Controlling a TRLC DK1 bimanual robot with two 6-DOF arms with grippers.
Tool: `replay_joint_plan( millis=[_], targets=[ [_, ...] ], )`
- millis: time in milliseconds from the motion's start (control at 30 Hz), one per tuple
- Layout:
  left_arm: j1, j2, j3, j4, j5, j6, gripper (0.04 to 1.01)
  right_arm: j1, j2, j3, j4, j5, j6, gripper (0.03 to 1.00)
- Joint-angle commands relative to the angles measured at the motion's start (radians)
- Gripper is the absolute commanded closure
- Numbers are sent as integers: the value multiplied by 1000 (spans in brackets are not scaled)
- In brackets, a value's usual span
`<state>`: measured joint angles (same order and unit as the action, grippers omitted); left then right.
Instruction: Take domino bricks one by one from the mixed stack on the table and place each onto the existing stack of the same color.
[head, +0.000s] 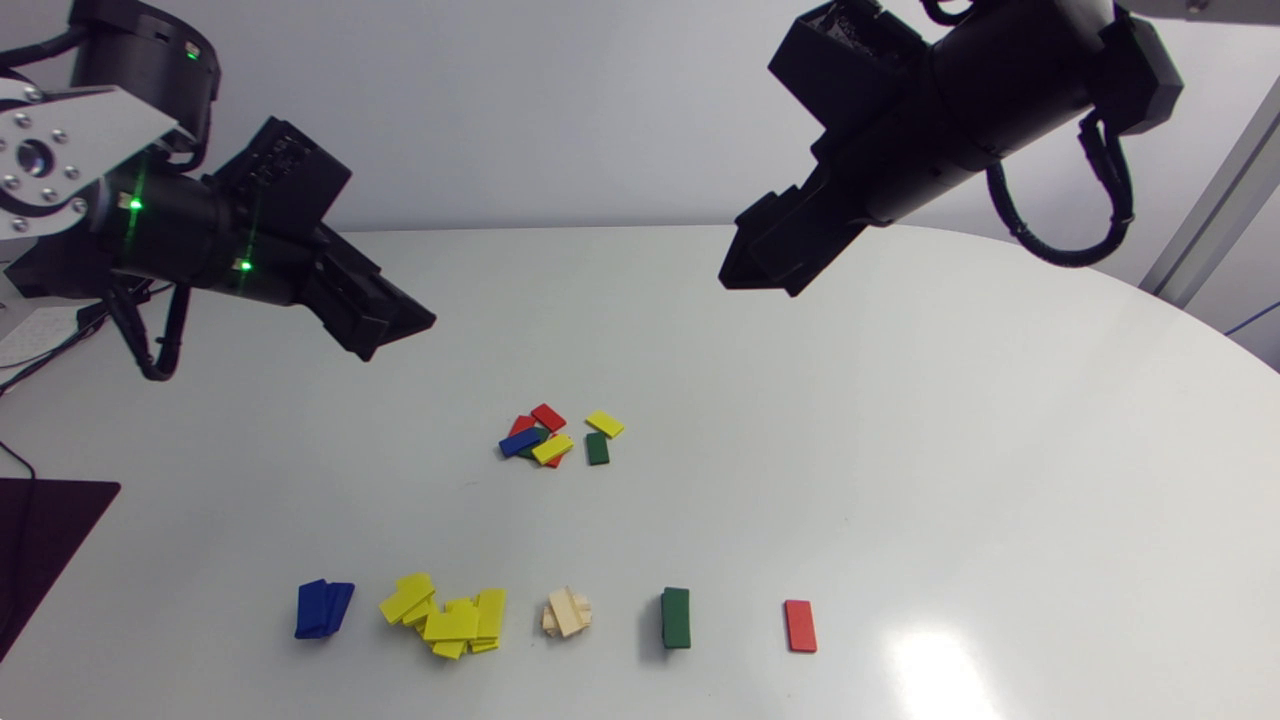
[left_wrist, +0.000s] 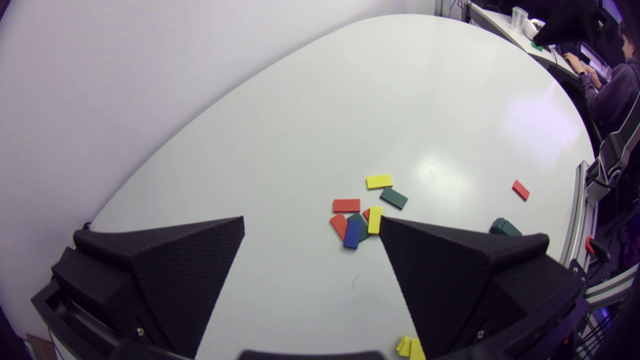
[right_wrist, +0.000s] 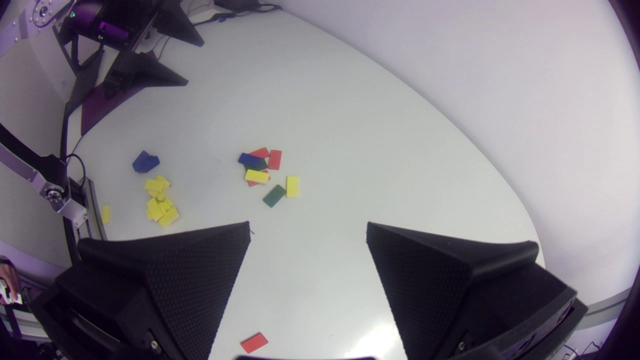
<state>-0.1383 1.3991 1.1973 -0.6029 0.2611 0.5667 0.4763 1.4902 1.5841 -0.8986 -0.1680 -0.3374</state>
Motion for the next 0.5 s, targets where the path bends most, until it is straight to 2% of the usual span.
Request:
replay_joint_plan(
  millis=[0,267,467],
  targets=[
    [-4,41,18,12,3,10,85,-8,7,-7,10,7,-18,197],
    [-24,140,24,77,1,21,85,-18,-27,-27,13,13,-29,197],
    [-55,255,31,157,-20,27,87,-47,-56,-84,33,13,-41,198]
  ],
)
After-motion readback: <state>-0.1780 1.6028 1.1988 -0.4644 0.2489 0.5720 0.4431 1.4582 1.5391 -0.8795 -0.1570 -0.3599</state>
